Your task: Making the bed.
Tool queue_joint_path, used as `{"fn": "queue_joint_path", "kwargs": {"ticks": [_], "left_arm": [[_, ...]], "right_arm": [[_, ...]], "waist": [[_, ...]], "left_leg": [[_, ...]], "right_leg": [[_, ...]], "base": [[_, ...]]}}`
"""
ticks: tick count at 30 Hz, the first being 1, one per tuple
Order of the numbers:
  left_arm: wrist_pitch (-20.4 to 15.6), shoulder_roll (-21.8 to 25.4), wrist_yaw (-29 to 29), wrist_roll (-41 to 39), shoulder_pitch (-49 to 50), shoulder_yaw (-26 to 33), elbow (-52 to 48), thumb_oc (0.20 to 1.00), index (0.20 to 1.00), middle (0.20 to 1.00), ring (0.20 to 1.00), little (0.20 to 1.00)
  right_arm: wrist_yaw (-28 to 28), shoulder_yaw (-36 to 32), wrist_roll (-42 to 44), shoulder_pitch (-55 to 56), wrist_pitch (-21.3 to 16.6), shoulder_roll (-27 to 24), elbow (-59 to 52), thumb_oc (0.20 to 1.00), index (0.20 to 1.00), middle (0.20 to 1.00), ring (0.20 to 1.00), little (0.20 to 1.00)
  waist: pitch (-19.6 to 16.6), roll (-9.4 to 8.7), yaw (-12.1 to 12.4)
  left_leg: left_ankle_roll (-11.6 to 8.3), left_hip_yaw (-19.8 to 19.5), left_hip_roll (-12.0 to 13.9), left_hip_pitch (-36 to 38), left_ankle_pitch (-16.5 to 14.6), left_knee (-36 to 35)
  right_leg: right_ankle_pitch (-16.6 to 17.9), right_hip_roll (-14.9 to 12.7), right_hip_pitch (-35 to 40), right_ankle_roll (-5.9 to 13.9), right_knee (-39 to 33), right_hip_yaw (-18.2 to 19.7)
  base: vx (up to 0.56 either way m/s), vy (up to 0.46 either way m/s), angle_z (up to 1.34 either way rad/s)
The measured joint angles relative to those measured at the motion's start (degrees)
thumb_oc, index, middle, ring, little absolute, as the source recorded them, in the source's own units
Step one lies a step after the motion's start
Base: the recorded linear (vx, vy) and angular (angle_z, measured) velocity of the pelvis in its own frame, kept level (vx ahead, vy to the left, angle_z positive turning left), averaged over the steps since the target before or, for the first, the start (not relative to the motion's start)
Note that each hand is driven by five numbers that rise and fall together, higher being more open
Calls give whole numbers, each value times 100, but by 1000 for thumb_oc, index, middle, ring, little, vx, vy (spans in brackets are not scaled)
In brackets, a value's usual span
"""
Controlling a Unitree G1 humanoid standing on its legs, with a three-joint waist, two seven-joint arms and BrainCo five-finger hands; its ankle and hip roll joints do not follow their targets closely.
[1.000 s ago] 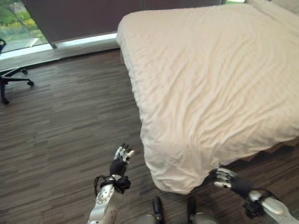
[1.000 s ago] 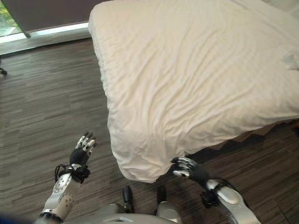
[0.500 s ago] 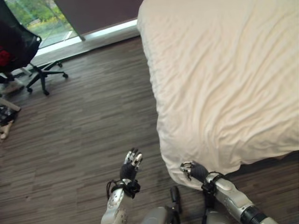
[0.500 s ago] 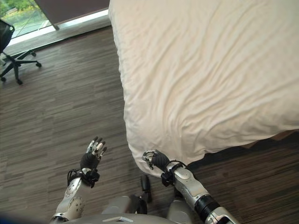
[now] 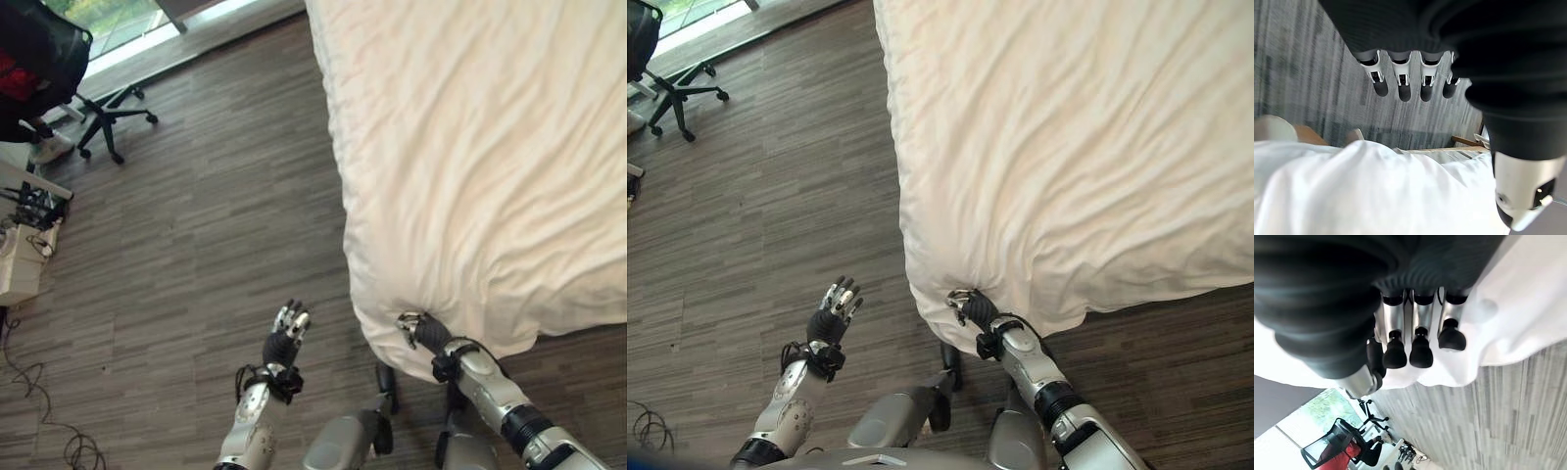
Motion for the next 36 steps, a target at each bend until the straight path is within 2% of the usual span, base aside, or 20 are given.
{"fn": "queue_joint_path", "kwargs": {"ticks": [4, 7, 8, 10, 11, 13, 14, 15, 16, 18, 19, 21, 24, 25, 26, 28, 29, 30, 32, 36], "left_arm": [[0, -1, -2, 0, -79, 1, 4, 1000, 1000, 1000, 1000, 1000], [3, -2, -15, 1, -76, 4, 6, 1000, 1000, 1000, 1000, 1000], [5, -2, -68, 1, -106, 7, -2, 1000, 1000, 1000, 1000, 1000], [4, 5, -100, 1, -114, 32, -13, 1000, 1000, 1000, 1000, 1000], [5, 11, -113, 1, -115, 71, -13, 1000, 1000, 1000, 1000, 1000], [10, 52, -162, 2, -129, 111, -9, 1000, 1000, 1000, 1000, 1000], [9, 114, -171, 3, -136, 130, -17, 1000, 1000, 1000, 1000, 1000], [9, 120, -170, 3, -138, 131, -17, 1000, 1000, 1000, 1000, 1000], [7, 218, -167, 5, -134, 140, -20, 1000, 1000, 1000, 1000, 1000], [7, 254, -165, 5, -146, 198, -23, 1000, 1000, 1000, 1000, 1000], [9, 258, -162, 7, -98, 250, -154, 1000, 1000, 1000, 1000, 1000], [-5, 232, -161, 19, -51, 349, -249, 1000, 1000, 1000, 1000, 1000], [-13, 221, -148, 20, 51, 470, -291, 1000, 1000, 1000, 1000, 1000], [-26, 144, -138, 20, 281, 683, -432, 1000, 1000, 1000, 1000, 1000], [-46, 144, -128, 20, 322, 743, -424, 1000, 1000, 1000, 1000, 1000], [-66, 126, -129, 21, 248, 751, -455, 1000, 1000, 1000, 1000, 1000], [-67, 67, -116, 22, 292, 811, -529, 1000, 1000, 1000, 1000, 1000], [-75, 50, -112, 22, 310, 805, -537, 1000, 1000, 1000, 1000, 1000], [-69, 50, -109, 25, 300, 737, -580, 1000, 1000, 1000, 1000, 1000], [-54, 73, -179, 24, 311, 482, -641, 1000, 1000, 1000, 1000, 1000]], "right_arm": [[-406, -992, -231, -220, 70, 7, 1748, 200, 200, 200, 200, 200], [-538, -1287, -267, 55, 173, -264, 2207, 200, 200, 200, 200, 200], [-546, -1888, -461, 226, 139, -354, 2777, 200, 200, 200, 200, 200], [-606, -2241, -464, 388, 244, -453, 3136, 200, 200, 200, 200, 200], [-635, -2292, -462, 525, 284, -577, 3230, 200, 200, 200, 200, 200], [-628, -2987, -462, 565, 269, -658, 3455, 200, 200, 200, 200, 200], [-741, -3146, -441, 636, 268, -936, 3536, 200, 200, 200, 200, 200], [-745, -3157, -438, 646, 267, -959, 3536, 200, 200, 200, 200, 200], [-822, -3741, -319, 803, 245, -1123, 3372, 200, 200, 200, 200, 200], [-932, -3903, -145, 908, 140, -1311, 3202, 200, 200, 200, 200, 200], [-968, -4524, 68, 1125, 93, -1384, 2930, 200, 200, 200, 200, 200], [-1141, -5029, 408, 1410, -21, -1433, 2474, 200, 200, 200, 200, 200], [-1381, -5078, 585, 1881, -171, -1352, 1273, 200, 200, 200, 200, 200], [-1418, -5214, 688, 2666, -399, -844, -1291, 200, 200, 200, 200, 200], [-1365, -5089, 691, 2721, -699, -773, -1803, 200, 200, 200, 200, 200], [-1387, -5044, 733, 2629, -834, -707, -2063, 200, 200, 200, 200, 200], [-1499, -5077, 887, 2788, -775, -410, -3108, 200, 200, 200, 200, 200], [-1427, -4927, 912, 2904, -991, -259, -3672, 200, 200, 200, 200, 200], [-1107, -4004, 965, 2605, -1134, -372, -4184, 200, 200, 200, 200, 200], [-437, -2551, 1157, 2182, -833, -614, -3693, 200, 200, 200, 200, 200]], "waist": [[51, 85, 104], [61, 71, 87], [79, 45, 62], [114, -3, 52], [154, -62, -3], [192, -120, -116], [206, -141, -195], [207, -144, -203], [220, -179, -319], [232, -229, -439], [215, -246, -473], [245, -336, -631], [235, -466, -815], [233, -500, -983], [218, -591, -1086], [172, -694, -1164], [172, -706, -1198], [173, -711, -1204], [169, -757, -1212], [155, -712, -962]], "left_leg": [[-12, 76, -40, -173, -8, 0], [14, 77, -83, -175, 10, 1], [15, 67, -111, -150, 11, 2], [15, 45, -139, -55, 11, 1], [13, 41, -146, -1, 10, 1], [-12, 40, -157, 61, -10, 0], [-26, 44, -167, 93, -20, -1], [-27, 45, -168, 96, -23, -1], [-54, 52, -175, 109, -42, -1], [-96, 64, -175, 115, -71, -1], [-134, 64, -180, 108, -99, -2], [-135, 67, -179, 112, -100, -2], [-141, 146, -163, 107, -106, -1], [-95, 186, -161, 101, -76, -4], [-120, 247, -149, 133, -95, -4], [-143, 255, -135, 149, -123, -2], [-138, 277, -128, 147, -120, -3], [-117, 316, -120, 149, -107, -3], [-113, 408, -103, 163, -110, -4], [-94, 429, -86, 150, -96, -3]], "right_leg": [[57, -40, -213, 53, 14, 73], [67, -82, -214, 71, 25, 75], [70, -110, -183, 94, 25, 73], [67, -139, -91, 112, 25, 79], [59, -149, -51, 123, 23, 97], [39, -162, 2, 148, -4, 121], [44, -176, 27, 161, -4, 137], [43, -176, 28, 161, -4, 140], [37, -179, 25, 178, -4, 171], [39, -182, 13, 169, -3, 199], [43, -190, 10, 160, -5, 217], [47, -186, 7, 160, -5, 228], [74, -164, -64, 166, 7, 339], [119, -162, -76, 151, -4, 377], [123, -154, -74, 149, -6, 451], [108, -144, -62, 152, 4, 464], [100, -137, -76, 178, 5, 485], [124, -131, -91, 144, 1, 528], [106, -121, -115, 138, -4, 599], [114, -108, -138, 118, -4, 622]], "base": [[25, 13, -9], [49, 32, 1], [50, 41, 4], [48, 38, -2], [35, 30, -8], [18, 23, -6], [25, 28, -4], [17, 18, -5], [22, 0, -5], [17, -9, -7], [11, -23, -6], [13, -20, -4], [1, -13, -17], [6, -13, -30], [4, -23, -26], [-9, -16, -10], [-27, -12, -8], [-27, -12, -16], [-37, -16, -18], [-12, -9, -2]]}}
